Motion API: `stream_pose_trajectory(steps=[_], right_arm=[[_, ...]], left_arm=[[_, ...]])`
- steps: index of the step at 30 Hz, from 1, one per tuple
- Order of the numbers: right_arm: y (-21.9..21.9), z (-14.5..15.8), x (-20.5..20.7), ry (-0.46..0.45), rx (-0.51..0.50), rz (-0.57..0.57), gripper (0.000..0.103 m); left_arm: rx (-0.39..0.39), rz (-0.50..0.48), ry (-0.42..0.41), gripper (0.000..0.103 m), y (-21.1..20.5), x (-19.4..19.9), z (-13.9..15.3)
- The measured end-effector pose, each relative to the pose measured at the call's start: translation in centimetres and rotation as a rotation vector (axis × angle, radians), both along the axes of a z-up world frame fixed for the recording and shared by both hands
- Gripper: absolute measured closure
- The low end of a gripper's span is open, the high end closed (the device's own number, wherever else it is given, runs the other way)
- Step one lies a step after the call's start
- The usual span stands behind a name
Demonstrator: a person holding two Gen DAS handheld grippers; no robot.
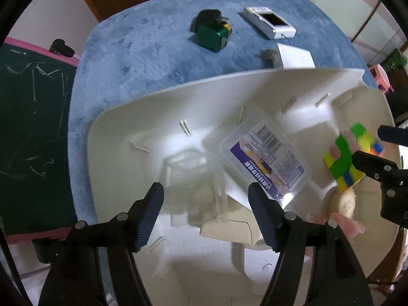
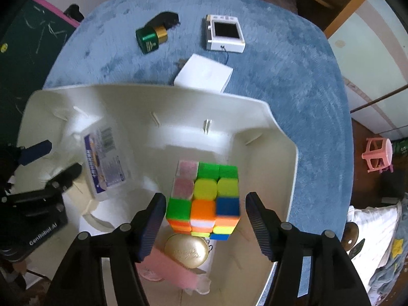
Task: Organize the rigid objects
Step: 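Carry the clear cube box and Rubik's cube over the tray, then release the clear cube box and Rubik's cube into the tray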
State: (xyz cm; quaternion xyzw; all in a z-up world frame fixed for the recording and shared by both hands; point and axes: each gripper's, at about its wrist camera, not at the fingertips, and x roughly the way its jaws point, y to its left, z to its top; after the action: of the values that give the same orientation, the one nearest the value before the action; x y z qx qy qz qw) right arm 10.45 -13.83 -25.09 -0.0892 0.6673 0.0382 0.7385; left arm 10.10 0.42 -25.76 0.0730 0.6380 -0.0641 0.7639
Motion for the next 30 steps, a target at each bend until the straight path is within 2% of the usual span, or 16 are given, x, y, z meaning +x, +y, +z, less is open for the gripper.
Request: stream_pose_trajectory(steps=[3,11,16,30], right_arm=[[-0.1,1.2,0.2,-0.016,0.024,-0.010,0.037],[-1.3,4.3,0.0,-0.059,0.098,-0.035,0.037],[-1.5,5.8,-0.3,-0.079,0.128,-0.052,0.037],[-1.6,7.7,-0.4,-0.086,0.193,-0.061,0.037]], left_arm=[[-0.002,0.028,-0.006,0.025,0.5,0.1,0.9],[-0.034,0.080,-0.047,0.024,1.9,0.6,3.9],[-0.050,0.077,-0.081,0.024,1.9,0.6,5.8],[-0.071,0.067,-0.124,0.024,1.6,1.0,8.8]])
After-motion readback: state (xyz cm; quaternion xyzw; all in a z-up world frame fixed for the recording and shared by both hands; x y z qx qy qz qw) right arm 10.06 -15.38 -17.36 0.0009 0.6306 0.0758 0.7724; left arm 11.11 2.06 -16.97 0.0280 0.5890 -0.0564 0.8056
